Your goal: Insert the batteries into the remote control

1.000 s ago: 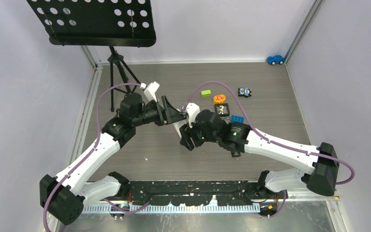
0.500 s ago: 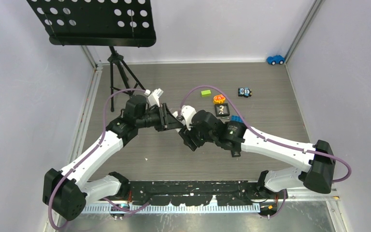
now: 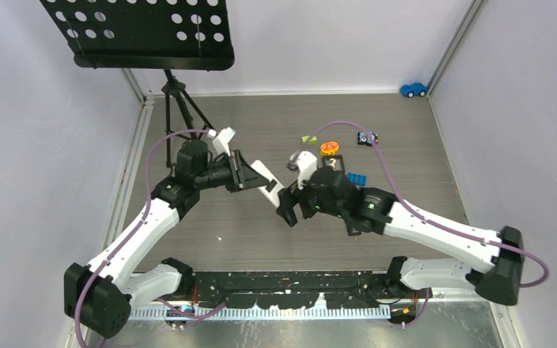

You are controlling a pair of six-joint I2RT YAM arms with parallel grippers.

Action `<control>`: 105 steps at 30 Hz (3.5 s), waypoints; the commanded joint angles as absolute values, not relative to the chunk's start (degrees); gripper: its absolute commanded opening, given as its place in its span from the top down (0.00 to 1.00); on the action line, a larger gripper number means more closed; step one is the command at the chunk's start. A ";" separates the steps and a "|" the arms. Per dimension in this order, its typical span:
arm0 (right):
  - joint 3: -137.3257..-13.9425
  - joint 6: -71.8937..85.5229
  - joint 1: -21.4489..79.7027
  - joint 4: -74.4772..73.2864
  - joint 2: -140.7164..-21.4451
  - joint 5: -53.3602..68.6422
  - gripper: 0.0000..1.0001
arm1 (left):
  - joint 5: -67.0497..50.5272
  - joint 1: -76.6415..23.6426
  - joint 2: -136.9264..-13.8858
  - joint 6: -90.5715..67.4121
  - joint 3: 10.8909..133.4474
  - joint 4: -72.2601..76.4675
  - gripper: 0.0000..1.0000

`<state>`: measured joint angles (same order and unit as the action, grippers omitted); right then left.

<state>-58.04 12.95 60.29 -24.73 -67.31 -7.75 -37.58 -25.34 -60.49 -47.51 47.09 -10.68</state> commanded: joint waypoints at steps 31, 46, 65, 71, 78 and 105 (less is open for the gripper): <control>-33.48 67.85 54.41 37.23 -57.81 -5.88 0.72 | -47.40 -17.73 -53.49 -74.07 42.42 20.30 1.00; -25.21 66.26 51.53 48.29 -57.83 -3.26 0.77 | -44.94 -14.33 -53.98 -79.28 39.39 25.02 1.00; -29.88 67.93 49.57 38.20 -59.84 -2.62 0.76 | -40.77 -14.30 -57.44 -66.19 38.56 13.56 1.00; -29.95 66.04 49.41 31.22 -60.08 -2.68 0.83 | -35.94 -14.28 -57.49 -55.91 39.33 3.22 1.00; -35.88 60.35 49.39 5.12 -69.13 -0.78 0.85 | -29.49 -14.28 -56.64 -46.75 39.90 -7.35 1.00; -38.32 53.23 50.27 8.83 -63.92 10.51 0.20 | -44.33 -14.32 -57.56 -50.27 39.29 5.66 1.00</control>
